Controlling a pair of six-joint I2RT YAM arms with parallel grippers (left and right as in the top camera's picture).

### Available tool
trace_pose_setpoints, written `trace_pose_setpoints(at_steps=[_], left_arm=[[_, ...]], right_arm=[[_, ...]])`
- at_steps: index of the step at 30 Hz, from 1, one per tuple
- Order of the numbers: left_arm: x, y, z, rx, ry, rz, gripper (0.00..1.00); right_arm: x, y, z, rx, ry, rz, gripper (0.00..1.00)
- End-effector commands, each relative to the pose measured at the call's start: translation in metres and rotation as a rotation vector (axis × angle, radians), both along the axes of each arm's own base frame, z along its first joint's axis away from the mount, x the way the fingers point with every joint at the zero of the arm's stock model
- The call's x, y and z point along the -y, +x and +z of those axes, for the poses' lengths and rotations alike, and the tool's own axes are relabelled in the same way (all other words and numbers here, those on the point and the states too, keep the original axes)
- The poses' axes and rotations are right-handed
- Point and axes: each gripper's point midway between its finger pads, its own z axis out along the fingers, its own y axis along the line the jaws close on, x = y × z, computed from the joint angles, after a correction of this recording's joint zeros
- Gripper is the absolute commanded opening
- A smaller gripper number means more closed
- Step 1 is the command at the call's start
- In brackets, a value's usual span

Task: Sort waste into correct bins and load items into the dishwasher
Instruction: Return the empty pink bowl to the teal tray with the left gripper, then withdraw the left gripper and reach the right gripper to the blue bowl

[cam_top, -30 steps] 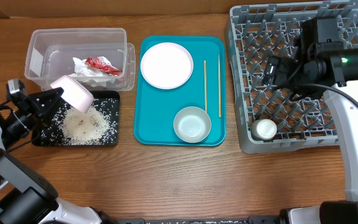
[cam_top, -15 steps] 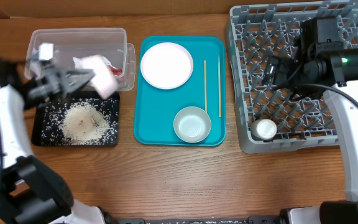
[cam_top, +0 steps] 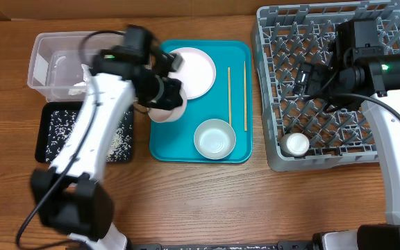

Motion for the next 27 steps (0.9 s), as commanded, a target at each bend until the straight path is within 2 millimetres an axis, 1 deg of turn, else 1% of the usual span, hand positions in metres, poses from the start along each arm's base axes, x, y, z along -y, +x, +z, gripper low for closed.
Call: trace_pose_setpoints(at_steps=[1,4,8,12,19,20,21,23,24,25,27], left_arm=[[-0.012,0.012,-0.04,-0.024,0.225,0.051,0.04],[-0.001,0.012,-0.063,-0.066,0.234,0.029,0.04],[0.007,0.011,-0.085,-0.127,0.229,0.037,0.04],[0.021,0.004,-0.094,-0.187,0.162,0.014,0.04],[0.029,0.001,-0.096,-0.187,0.159,-0.005,0.05],[0.029,0.001,-0.096,-0.187,0.16,-0.007,0.07],[0.03,0.0,-0.096,-0.188,0.16,-0.01,0.11],[0.032,-0.001,-0.096,-0.188,0.16,-0.015,0.22],[0.032,-0.001,-0.096,-0.188,0.16,-0.015,0.27],[0.032,-0.001,-0.096,-0.189,0.161,-0.015,0.29],[0.032,-0.001,-0.096,-0.188,0.16,-0.016,0.38]], right_arm=[[0.0,0.002,0.01,0.031,-0.004,0.004,1.0],[0.0,0.002,0.01,0.031,-0.004,0.004,1.0],[0.0,0.002,0.01,0.031,-0.004,0.004,1.0],[0.0,0.004,0.01,0.037,-0.004,0.004,1.0],[-0.001,0.006,0.011,0.047,-0.003,0.003,1.0],[-0.001,0.006,0.011,0.049,-0.003,0.004,1.0],[-0.001,0.007,0.011,0.05,-0.002,0.004,1.0],[-0.001,0.007,0.012,0.052,0.001,0.005,1.0],[-0.003,0.008,0.012,0.055,0.01,0.01,1.0],[-0.006,0.008,0.013,0.057,0.027,0.017,1.0],[-0.013,0.008,0.013,0.057,0.062,0.033,1.0]])
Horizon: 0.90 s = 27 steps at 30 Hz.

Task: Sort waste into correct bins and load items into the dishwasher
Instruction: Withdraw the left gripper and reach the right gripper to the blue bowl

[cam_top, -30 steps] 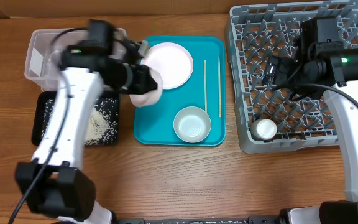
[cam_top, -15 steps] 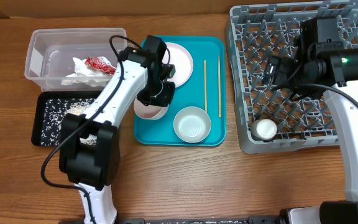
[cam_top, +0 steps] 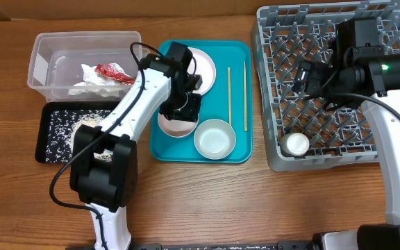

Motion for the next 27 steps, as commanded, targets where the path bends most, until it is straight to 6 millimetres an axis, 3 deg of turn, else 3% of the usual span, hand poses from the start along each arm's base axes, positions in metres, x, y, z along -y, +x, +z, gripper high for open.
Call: trace_pose_setpoints(at_steps=[1,6,9,12,16,21,27], left_arm=[[0.006,0.001,-0.001,-0.005,-0.013,-0.004,0.38],[0.004,0.009,0.01,0.016,-0.02,0.005,0.41],[0.001,0.018,0.032,0.044,-0.027,0.003,0.39],[-0.009,0.029,0.066,0.099,-0.013,0.02,0.39],[-0.032,0.044,0.128,0.224,-0.015,0.074,0.4],[-0.083,0.043,0.208,0.383,-0.043,0.193,0.42],[-0.159,0.02,0.258,0.484,-0.022,0.378,0.45]], right_arm=[[-0.012,0.003,0.011,0.034,0.059,0.034,1.0],[-0.031,0.007,0.017,0.059,0.157,0.082,1.0],[-0.046,0.011,0.024,0.087,0.224,0.125,1.0],[-0.061,0.016,0.031,0.125,0.251,0.169,1.0],[-0.09,0.024,0.035,0.182,0.259,0.247,1.0],[-0.146,0.027,0.024,0.18,0.285,0.351,1.0],[-0.198,0.03,-0.025,0.073,0.286,0.401,0.96]])
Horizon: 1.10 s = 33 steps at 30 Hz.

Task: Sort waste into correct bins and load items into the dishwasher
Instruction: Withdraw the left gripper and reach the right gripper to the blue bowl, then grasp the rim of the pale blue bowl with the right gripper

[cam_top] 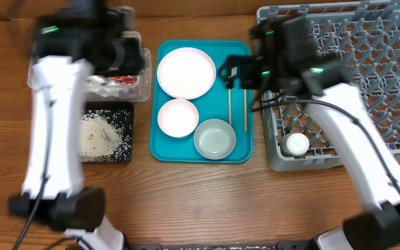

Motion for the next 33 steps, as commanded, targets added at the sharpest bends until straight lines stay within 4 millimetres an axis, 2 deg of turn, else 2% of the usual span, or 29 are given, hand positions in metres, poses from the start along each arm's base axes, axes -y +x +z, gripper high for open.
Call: trace_pose_setpoints(at_steps=[1,2,5,7,10,13,17,20,24,26,31,33], left_arm=[[-0.042,-0.017,0.036,0.09,0.024,0.096,0.46],[-0.057,-0.022,0.039,0.097,0.034,0.137,0.47],[-0.094,-0.033,0.042,0.09,0.071,0.243,0.63],[-0.107,-0.038,0.039,0.069,0.083,0.28,0.68],[-0.116,-0.04,0.035,0.053,0.102,0.304,0.77],[-0.122,-0.039,0.035,0.053,0.136,0.322,0.87],[-0.127,-0.036,0.036,0.069,0.158,0.334,0.99],[-0.127,-0.035,0.037,0.073,0.157,0.335,1.0],[-0.128,-0.035,0.037,0.072,0.162,0.337,1.0],[-0.129,-0.035,0.037,0.072,0.166,0.339,1.0],[-0.129,-0.034,0.037,0.076,0.166,0.339,1.0],[-0.129,-0.035,0.037,0.076,0.166,0.339,1.0]], right_arm=[[-0.014,0.002,-0.036,-0.087,-0.047,-0.021,0.93],[-0.01,0.002,-0.049,-0.114,-0.091,-0.056,0.91],[0.011,-0.001,-0.07,-0.154,-0.229,-0.149,0.87],[0.024,-0.006,-0.076,-0.169,-0.299,-0.175,0.82],[0.037,-0.018,-0.085,-0.203,-0.38,-0.146,0.75],[0.045,-0.036,-0.106,-0.256,-0.443,-0.06,0.74],[0.049,-0.054,-0.134,-0.329,-0.462,-0.022,0.67],[0.049,-0.061,-0.15,-0.352,-0.454,-0.012,0.65],[0.039,-0.066,-0.165,-0.365,-0.399,0.01,0.56],[0.035,-0.067,-0.172,-0.358,-0.386,0.018,0.56],[0.025,-0.07,-0.181,-0.327,-0.386,0.059,0.55],[0.021,-0.07,-0.184,-0.314,-0.384,0.071,0.52]])
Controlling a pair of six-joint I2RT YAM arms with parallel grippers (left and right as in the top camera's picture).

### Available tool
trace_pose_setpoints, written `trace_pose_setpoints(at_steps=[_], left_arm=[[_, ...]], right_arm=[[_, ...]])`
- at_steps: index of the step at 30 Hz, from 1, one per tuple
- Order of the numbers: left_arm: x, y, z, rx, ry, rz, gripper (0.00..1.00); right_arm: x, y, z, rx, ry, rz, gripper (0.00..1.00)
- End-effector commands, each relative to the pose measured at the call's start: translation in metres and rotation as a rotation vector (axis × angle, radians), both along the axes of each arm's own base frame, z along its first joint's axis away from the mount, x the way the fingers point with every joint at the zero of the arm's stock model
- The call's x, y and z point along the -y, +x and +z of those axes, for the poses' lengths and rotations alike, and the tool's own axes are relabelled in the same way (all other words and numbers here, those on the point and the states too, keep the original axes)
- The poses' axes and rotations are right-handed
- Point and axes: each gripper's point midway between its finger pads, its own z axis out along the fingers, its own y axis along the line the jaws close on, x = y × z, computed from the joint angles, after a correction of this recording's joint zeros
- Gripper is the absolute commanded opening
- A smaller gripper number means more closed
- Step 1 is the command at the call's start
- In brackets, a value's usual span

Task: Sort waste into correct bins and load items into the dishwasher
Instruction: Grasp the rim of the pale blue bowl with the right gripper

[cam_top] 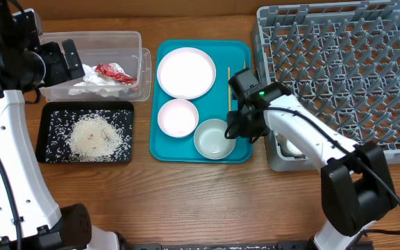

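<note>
On the teal tray (165, 149) lie a white plate (186, 72), a small pink bowl (178, 117), a grey-green bowl (214, 138) and a chopstick (229, 87); a second chopstick is hidden under my right arm. My right gripper (237, 128) points down at the tray's right edge, beside the grey-green bowl, its jaws hidden from above. The grey dishwasher rack (339, 76) holds a white cup (294, 147), half covered by the arm. My left gripper (70, 60) hangs open and empty over the clear bin's left end.
A clear plastic bin (127, 42) at the back left holds crumpled paper and a red wrapper (114, 72). In front of it a black tray (47, 149) carries a heap of rice. The rack fills the right side.
My right gripper has come down from the tray's upper right corner to its right edge beside the grey-green bowl. My left arm has drawn back further left, over the bin's end.
First my left gripper held the small pink bowl tilted at the tray's left edge while my right hovered over the rack. Then the bowl was set on the tray. Then it stood alone, rice heaped in the black tray, and my right arm reached the tray.
</note>
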Motion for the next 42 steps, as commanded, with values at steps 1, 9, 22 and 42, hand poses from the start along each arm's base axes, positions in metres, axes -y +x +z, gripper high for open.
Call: trace_pose_setpoints(at_steps=[1,9,22,42], left_arm=[[-0.002,0.002,-0.002,-0.003,0.011,0.005,1.0],[-0.002,0.002,-0.002,-0.003,0.011,0.005,1.0],[-0.002,0.002,-0.002,-0.003,0.011,0.005,1.0],[-0.002,0.002,-0.002,-0.003,0.011,0.005,1.0]], right_arm=[[-0.009,-0.005,0.0,0.015,0.019,0.039,0.51],[-0.007,-0.011,-0.017,0.024,-0.024,0.051,0.33],[-0.003,-0.008,-0.017,0.034,-0.042,0.006,0.12],[-0.001,-0.023,-0.032,0.001,-0.051,-0.003,0.05]])
